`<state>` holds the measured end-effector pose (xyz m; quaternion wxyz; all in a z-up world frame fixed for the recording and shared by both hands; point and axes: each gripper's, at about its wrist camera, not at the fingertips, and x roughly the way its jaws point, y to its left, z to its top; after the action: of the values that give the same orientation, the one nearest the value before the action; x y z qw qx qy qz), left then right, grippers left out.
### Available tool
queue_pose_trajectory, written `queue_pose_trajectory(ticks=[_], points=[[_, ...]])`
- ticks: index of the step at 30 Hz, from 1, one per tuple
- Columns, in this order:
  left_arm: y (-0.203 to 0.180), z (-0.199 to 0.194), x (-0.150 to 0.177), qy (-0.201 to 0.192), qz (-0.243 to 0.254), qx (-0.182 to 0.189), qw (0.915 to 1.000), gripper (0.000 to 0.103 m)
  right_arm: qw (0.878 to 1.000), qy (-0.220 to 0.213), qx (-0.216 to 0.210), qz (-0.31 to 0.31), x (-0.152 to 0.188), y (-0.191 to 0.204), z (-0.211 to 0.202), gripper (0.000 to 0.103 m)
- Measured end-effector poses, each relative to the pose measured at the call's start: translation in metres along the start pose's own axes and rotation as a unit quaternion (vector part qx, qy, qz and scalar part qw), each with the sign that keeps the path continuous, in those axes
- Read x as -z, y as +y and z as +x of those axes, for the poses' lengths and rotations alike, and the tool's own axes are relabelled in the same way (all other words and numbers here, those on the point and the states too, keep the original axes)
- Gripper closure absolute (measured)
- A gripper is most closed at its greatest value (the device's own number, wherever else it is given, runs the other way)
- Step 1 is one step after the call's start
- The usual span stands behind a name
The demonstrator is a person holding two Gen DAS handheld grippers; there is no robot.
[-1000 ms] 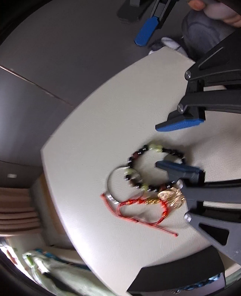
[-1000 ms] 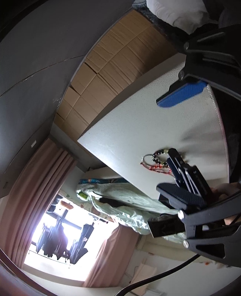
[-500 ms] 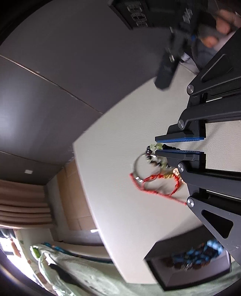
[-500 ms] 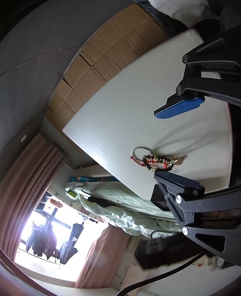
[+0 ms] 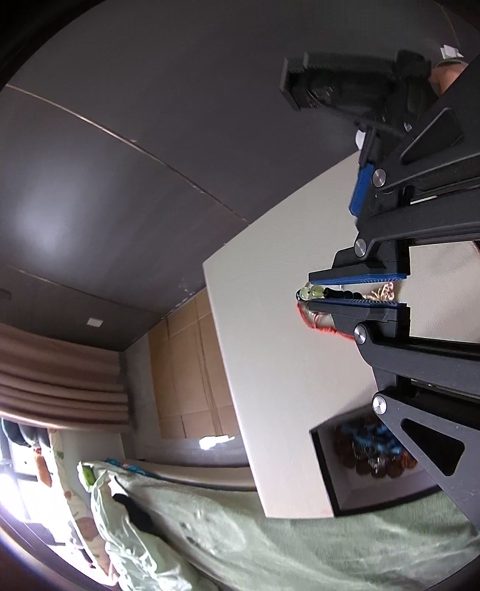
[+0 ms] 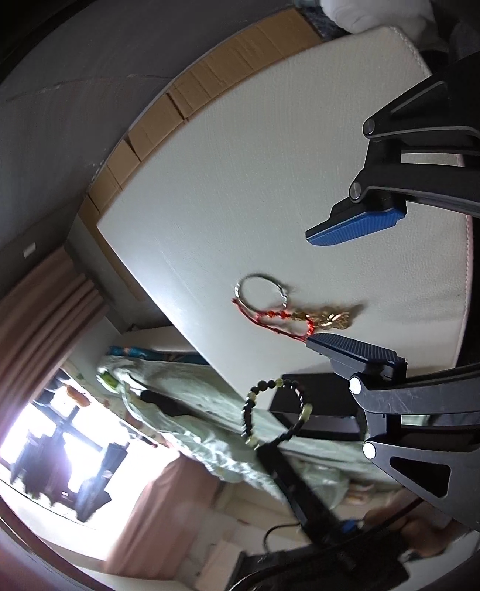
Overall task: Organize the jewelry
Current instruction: 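Carry bead bracelet into box with left gripper while right gripper grasps gold butterfly pendant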
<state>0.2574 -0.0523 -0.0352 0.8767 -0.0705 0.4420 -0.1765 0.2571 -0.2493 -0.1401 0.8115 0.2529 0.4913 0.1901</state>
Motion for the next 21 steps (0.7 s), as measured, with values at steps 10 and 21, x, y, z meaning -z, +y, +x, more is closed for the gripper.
queue_pose_trajectory(ticks=[10,21], points=[[0.029,-0.031,0.002,-0.025,-0.030,-0.001,0.9992,0.096,0.997,0.046,0.019,-0.065,0.008,0.027,0.037,0.058],[0.063,-0.055,0.018,-0.036,-0.059,-0.014,0.9975,0.096,0.992,0.081,0.042,-0.090,0.012,0.045,0.073,0.073]])
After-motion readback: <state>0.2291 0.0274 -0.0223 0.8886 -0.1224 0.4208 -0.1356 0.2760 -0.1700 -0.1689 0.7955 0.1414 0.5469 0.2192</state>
